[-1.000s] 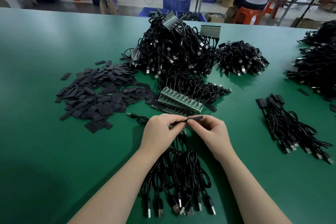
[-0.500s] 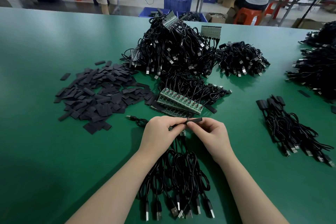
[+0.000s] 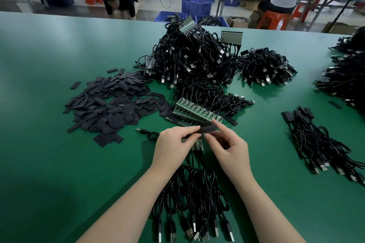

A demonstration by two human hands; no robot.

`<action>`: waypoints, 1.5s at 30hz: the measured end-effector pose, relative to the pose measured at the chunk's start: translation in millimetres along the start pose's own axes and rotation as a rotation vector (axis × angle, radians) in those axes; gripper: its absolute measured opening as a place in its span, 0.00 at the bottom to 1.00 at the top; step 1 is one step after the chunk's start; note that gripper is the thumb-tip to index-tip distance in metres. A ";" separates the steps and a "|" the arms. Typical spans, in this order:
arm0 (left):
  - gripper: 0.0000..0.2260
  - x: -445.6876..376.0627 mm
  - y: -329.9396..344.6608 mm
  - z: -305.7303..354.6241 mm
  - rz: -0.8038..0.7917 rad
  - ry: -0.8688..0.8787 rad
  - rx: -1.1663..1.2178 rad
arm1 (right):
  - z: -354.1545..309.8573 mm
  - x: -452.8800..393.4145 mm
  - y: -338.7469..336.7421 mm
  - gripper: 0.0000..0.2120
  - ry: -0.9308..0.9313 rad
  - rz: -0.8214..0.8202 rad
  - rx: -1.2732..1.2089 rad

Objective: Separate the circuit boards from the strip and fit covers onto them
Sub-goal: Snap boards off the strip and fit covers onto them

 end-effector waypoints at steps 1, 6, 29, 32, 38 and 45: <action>0.10 -0.1 -0.3 -0.2 0.011 -0.008 -0.014 | -0.4 0.6 -0.3 0.20 -0.025 0.025 0.017; 0.11 -0.2 -1.0 -1.2 0.024 -0.025 -0.045 | 1.5 -0.5 3.5 0.22 -0.091 -0.006 0.109; 0.11 -1.4 -0.3 -5.5 -0.025 -0.081 -0.005 | 12.2 -5.9 8.4 0.22 0.004 -0.080 0.128; 0.11 -1.8 -0.3 -5.9 -0.031 -0.054 -0.033 | 9.5 -4.2 10.1 0.25 -0.021 -0.120 0.187; 0.11 -2.3 0.9 -6.5 -0.057 -0.047 -0.005 | 5.7 0.5 6.3 0.24 -0.010 -0.101 0.164; 0.19 -1.2 3.3 -4.9 -0.085 -0.099 -0.037 | 0.6 3.5 5.0 0.27 -0.016 -0.055 0.105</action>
Point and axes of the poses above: each hand's wrist, its own x-axis away from the middle knuckle, its own y-axis out of the palm, z = x × y, the point moved 4 cm from there along -x, towards the middle knuckle, and after that the axes turned 5 degrees about -y, right-handed, at the moved point
